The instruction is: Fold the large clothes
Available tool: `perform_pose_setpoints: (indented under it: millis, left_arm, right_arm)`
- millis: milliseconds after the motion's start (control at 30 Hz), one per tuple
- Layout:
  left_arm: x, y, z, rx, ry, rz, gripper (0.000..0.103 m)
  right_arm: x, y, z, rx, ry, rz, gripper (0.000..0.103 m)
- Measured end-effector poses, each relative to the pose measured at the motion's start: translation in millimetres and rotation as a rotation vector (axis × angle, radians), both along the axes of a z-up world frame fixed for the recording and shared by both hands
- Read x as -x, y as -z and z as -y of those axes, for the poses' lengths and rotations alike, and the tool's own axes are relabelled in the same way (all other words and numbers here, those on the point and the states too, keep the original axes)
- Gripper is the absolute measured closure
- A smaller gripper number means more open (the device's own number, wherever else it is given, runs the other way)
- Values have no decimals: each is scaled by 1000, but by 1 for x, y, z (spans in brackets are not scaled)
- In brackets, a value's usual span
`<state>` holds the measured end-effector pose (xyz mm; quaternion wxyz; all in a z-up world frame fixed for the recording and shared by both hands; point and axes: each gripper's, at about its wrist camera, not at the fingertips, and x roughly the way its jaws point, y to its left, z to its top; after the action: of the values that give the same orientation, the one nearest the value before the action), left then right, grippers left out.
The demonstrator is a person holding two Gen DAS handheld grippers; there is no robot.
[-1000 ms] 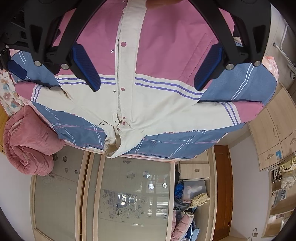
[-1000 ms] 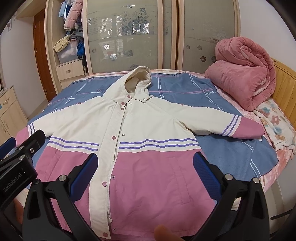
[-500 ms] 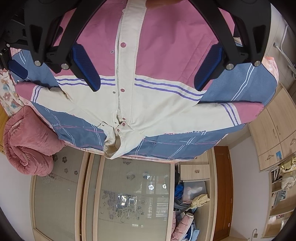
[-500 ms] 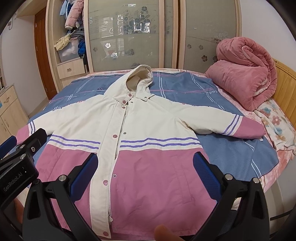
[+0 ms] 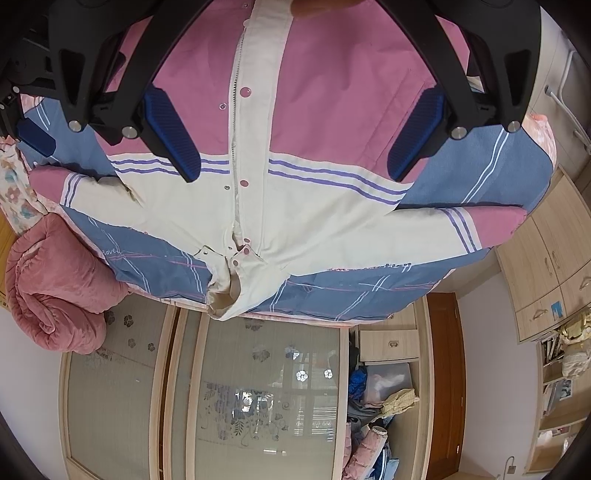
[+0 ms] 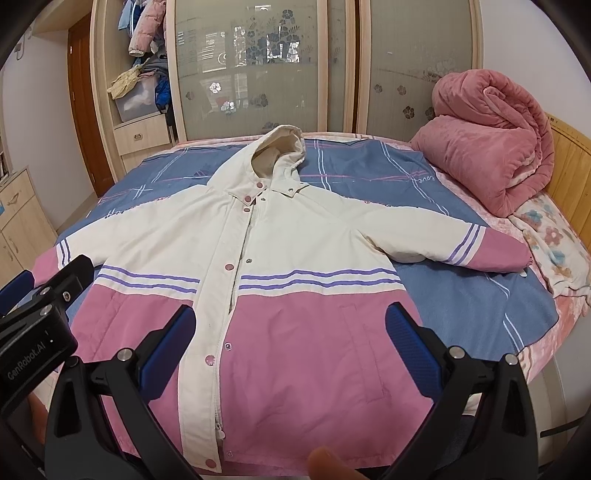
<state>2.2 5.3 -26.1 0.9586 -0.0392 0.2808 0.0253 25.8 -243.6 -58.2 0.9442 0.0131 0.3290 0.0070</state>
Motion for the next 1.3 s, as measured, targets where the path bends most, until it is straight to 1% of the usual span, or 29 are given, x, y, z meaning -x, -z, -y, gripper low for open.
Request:
perform_pose_setpoints:
  millis: [300,367,900,933,967,1000,1067,1100,1133,1167,1200,1233,1267,1300]
  left_arm:
    - [6,6,-1,-3,4,-7,2]
    - [-2,1,1,-2,3,-12,2]
    - [-12,4,4,-5,7,-42,2]
    - [-12,4,4,1,7,-40,2]
    - [-12,5,0,28,11,-35,2]
    - [-14,5,-2,55,21,-35,2]
    - [-17,7,-7,98,45,-40,2]
    - [-21,9,-11,120,56,-49,2]
    - [-23,11,-12,129,58,-57,2]
    - [-25,13,-14,141,62,-66,2]
    - [-28,16,-14,159,89,-72,2]
    - [-29,17,-14,173,106,-72,2]
    - [-30,18,-14,187,111,-67,2]
    - [-31,18,-13,212,110,-58,2]
  right_arm:
    - [0,3,1,-1,-1,-5,1]
    - [-2,3,1,-2,-2,-7,1]
    - [-9,11,3,1,-6,-37,1]
    - [-11,12,4,0,-5,-40,1]
    - [-12,13,4,-4,-5,-39,1]
    - [-12,12,6,-12,-3,-27,1]
    - [-11,8,16,-30,38,34,1]
    - [-9,3,25,-36,87,95,1]
    - [-8,-1,31,-37,113,135,1]
    - [-8,-6,38,-35,134,187,1]
    - [-10,-9,44,-19,140,236,1]
    - [-17,-10,48,5,123,258,1]
    - [-27,-9,51,22,94,251,1]
    - [-43,-5,58,28,66,218,1]
